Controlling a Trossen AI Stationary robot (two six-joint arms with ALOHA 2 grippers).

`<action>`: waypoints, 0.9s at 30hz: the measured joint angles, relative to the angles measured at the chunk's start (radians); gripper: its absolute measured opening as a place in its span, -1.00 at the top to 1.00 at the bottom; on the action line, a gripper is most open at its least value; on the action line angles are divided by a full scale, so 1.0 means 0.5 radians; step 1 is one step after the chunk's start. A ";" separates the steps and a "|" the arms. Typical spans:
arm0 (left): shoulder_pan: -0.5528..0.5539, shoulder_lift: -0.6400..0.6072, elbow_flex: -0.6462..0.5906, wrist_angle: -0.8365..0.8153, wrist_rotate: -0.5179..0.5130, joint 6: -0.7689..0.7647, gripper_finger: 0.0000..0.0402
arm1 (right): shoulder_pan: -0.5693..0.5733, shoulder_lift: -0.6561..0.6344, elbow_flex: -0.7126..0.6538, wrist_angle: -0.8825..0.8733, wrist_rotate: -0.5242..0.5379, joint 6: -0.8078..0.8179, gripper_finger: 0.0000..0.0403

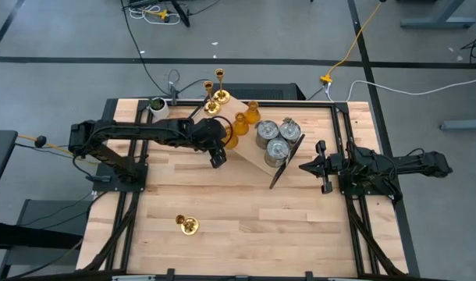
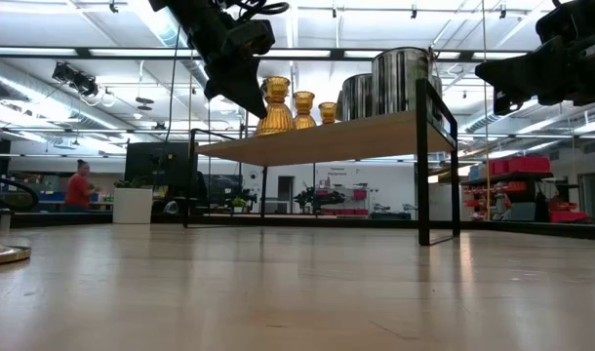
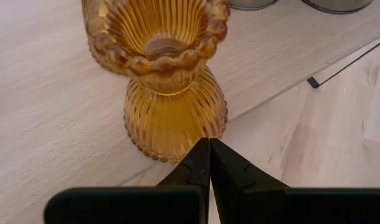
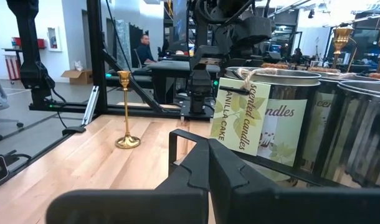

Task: Pick & Place candle stick holders
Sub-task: Put the yellow candle holder on the shelf aligned with the other yellow candle holders, then put the gold candle holder on the shelf aligned with the other gold candle holders

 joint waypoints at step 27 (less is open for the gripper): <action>-0.088 -0.052 0.178 -0.252 0.255 0.045 0.96 | 0.000 -0.001 0.000 0.001 -0.001 0.000 0.99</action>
